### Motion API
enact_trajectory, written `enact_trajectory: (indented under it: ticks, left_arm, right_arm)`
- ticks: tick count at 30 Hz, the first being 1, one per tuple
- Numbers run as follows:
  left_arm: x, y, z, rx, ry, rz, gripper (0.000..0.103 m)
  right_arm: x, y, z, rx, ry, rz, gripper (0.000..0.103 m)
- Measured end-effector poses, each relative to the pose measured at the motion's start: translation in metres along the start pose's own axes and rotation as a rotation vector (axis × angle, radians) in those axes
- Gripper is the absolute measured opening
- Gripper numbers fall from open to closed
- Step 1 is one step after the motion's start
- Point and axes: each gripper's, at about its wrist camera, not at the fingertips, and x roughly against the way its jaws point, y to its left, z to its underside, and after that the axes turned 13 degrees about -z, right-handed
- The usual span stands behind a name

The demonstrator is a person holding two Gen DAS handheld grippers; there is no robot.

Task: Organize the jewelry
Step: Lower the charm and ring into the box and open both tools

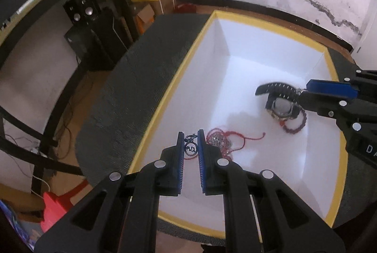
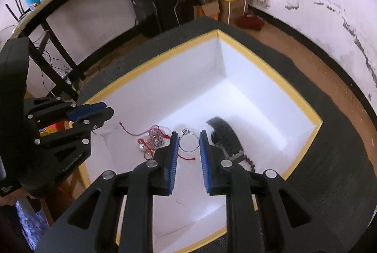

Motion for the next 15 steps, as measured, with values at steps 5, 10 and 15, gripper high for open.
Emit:
enact_trajectory:
  ticks: [5,10,15]
  left_arm:
    - [-0.014,-0.008,0.005,-0.009,0.018,0.005,0.011]
    - [-0.019,-0.016,0.006,-0.021,0.022,0.004,0.011]
    - [-0.023,-0.017,0.008,-0.023,0.032,0.002,0.011]
  right_arm:
    - [-0.017,-0.006,0.006,-0.013,0.030,0.005,0.019]
    - [-0.026,-0.017,0.010,-0.022,0.054,0.026,0.019]
    - [-0.030,-0.023,0.011,-0.031,0.062,0.036,0.019]
